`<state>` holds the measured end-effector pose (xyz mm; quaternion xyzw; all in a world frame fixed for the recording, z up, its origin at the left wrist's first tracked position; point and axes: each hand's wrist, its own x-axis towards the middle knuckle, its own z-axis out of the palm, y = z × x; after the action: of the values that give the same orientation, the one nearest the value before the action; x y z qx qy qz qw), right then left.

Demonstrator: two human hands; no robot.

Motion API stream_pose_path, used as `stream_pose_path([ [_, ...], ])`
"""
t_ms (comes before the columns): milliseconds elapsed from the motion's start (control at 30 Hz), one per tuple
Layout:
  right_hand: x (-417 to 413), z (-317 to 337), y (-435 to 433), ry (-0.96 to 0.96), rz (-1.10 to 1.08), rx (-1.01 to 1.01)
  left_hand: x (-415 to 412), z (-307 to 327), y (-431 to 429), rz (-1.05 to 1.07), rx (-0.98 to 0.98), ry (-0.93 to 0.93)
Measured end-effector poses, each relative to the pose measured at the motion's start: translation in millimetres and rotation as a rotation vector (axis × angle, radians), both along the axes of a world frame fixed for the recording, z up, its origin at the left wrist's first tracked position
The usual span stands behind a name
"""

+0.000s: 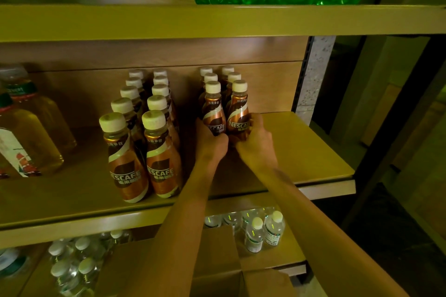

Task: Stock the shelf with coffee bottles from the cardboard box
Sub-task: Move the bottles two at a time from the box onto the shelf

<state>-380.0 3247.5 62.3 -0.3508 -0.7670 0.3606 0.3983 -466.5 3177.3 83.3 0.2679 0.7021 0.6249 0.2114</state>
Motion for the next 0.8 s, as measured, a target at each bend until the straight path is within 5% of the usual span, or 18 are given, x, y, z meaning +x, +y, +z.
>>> stream_pose_path([
  [367, 1.4, 3.2, -1.4, -0.028, -0.001, -0.004, -4.4, -0.8, 0.8, -0.008, -0.011, 0.003],
  [600, 14.8, 8.1, -12.6, -0.212, 0.003, 0.075, 2.6, 1.3, -14.2, 0.002, -0.077, 0.091],
  [800, 43.1, 9.3, -35.0, -0.662, -0.035, 0.328, 30.5, 0.5, -52.9, 0.001, -0.293, 0.56],
])
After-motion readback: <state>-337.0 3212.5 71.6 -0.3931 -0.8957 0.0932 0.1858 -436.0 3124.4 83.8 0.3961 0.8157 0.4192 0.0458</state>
